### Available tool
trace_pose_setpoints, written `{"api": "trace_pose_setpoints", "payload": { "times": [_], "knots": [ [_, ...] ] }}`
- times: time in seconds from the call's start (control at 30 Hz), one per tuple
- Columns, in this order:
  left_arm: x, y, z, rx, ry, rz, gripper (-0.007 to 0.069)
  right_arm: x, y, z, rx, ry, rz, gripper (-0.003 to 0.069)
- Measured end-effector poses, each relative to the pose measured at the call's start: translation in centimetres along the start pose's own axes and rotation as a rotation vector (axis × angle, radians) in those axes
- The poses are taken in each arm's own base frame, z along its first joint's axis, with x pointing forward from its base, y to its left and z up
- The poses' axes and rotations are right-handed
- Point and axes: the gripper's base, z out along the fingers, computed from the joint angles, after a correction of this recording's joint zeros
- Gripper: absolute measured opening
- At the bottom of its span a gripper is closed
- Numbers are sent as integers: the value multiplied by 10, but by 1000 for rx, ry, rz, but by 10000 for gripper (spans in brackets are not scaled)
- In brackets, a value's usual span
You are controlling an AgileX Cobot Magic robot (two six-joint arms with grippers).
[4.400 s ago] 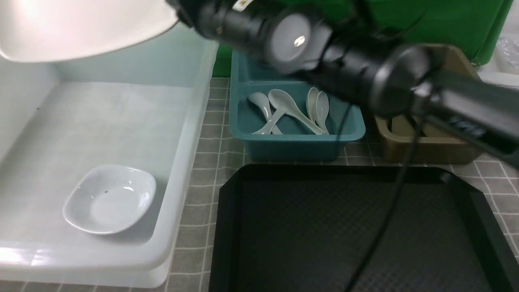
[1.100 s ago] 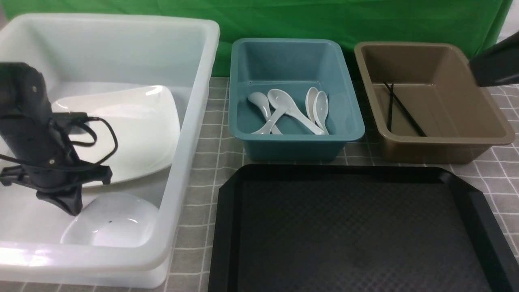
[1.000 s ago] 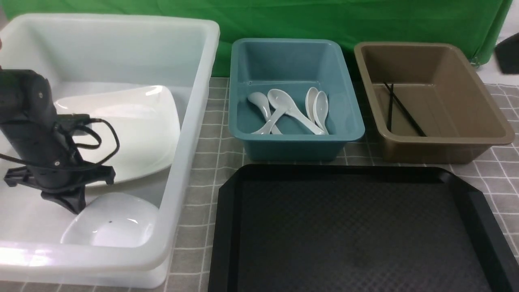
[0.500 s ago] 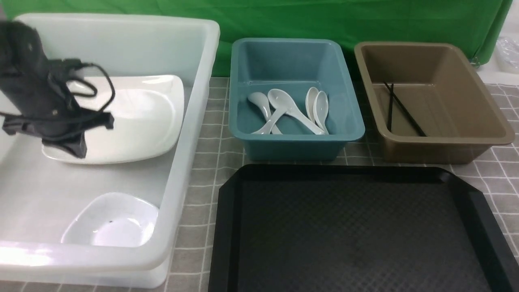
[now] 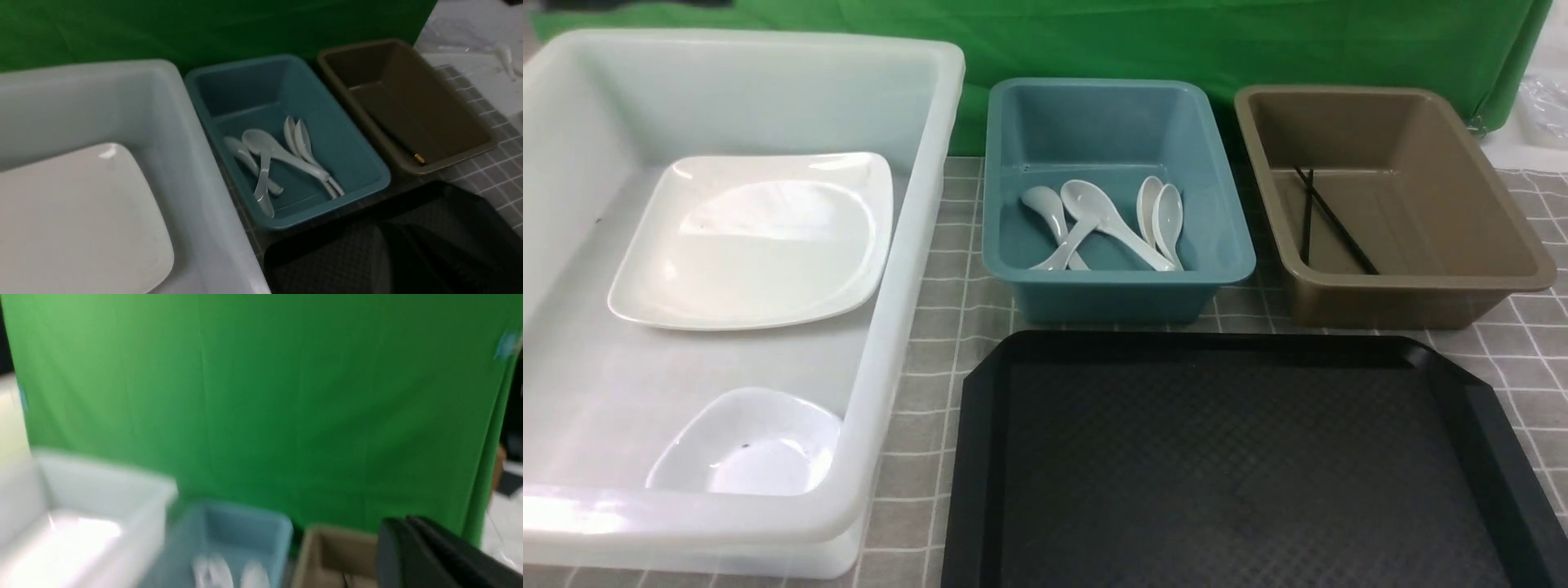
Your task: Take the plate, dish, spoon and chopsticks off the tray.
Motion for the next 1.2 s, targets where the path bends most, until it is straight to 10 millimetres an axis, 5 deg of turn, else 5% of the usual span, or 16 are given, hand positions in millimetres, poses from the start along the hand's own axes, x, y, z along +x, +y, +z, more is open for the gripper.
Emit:
{"api": "trace_pose_setpoints", "payload": {
  "times": [0.1,0.27,0.6,1.2],
  "knots": [
    [25,-12,-42,-26,-154,5,1,31,0,-18,-19,-155,47,27],
    [74,-17,-67,-58,-292,-35,1,67,1,-24,-57,-325,122,27],
    [179,-9,-55,-76,-304,-191,1,83,2,-27,-89,-459,148,46],
    [190,-4,-48,-96,-325,-202,1,83,2,-27,-90,-462,148,91]
  ]
}}
